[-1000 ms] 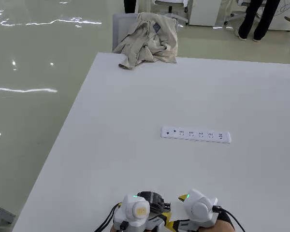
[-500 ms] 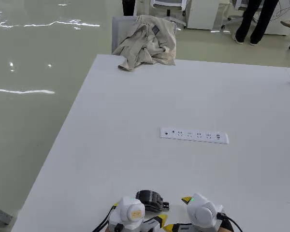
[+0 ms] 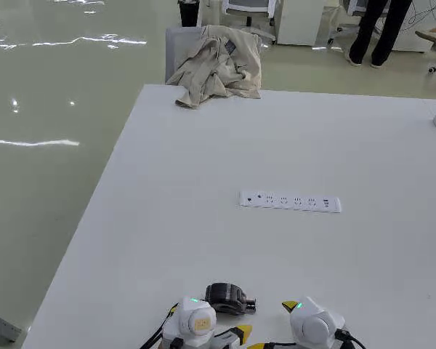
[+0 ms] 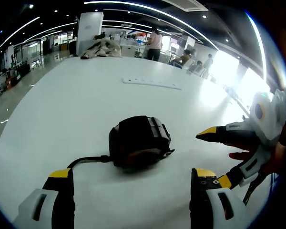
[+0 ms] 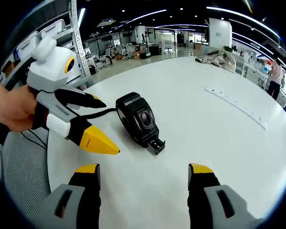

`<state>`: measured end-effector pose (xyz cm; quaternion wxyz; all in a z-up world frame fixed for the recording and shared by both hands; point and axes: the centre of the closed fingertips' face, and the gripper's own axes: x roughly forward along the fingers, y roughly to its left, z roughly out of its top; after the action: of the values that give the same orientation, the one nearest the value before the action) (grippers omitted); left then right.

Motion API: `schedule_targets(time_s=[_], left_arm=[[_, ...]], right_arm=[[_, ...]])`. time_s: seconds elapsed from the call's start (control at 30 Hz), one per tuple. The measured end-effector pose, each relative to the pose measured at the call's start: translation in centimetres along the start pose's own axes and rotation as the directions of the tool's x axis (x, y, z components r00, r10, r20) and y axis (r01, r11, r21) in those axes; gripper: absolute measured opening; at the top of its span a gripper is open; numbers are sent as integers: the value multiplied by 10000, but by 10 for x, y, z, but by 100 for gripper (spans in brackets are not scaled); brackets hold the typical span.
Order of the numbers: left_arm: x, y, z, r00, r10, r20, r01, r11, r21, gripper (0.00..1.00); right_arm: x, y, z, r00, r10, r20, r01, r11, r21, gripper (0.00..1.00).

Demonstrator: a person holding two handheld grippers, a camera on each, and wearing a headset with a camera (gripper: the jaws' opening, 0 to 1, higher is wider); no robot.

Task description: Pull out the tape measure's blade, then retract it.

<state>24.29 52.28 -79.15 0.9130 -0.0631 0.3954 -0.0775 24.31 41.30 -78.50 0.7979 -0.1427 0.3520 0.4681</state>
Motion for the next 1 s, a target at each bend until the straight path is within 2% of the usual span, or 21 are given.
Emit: schedule_targets(time_s=[0.33, 0.73, 1.0], left_arm=[[-12, 2, -4, 9996, -253, 114, 252, 9997, 63, 100], [-22, -5, 0, 9975, -619, 336, 619, 9981, -1, 100], [-31, -2, -2, 9975, -620, 344, 617, 9981, 87, 100]], right_arm=[[-12, 8, 1, 9993, -203, 306, 190, 9989, 431, 80], [-26, 14, -2, 9976, -526, 457, 473, 9927, 1111, 85], [-39, 15, -3, 9955, -720, 616, 618, 9862, 1538, 89]])
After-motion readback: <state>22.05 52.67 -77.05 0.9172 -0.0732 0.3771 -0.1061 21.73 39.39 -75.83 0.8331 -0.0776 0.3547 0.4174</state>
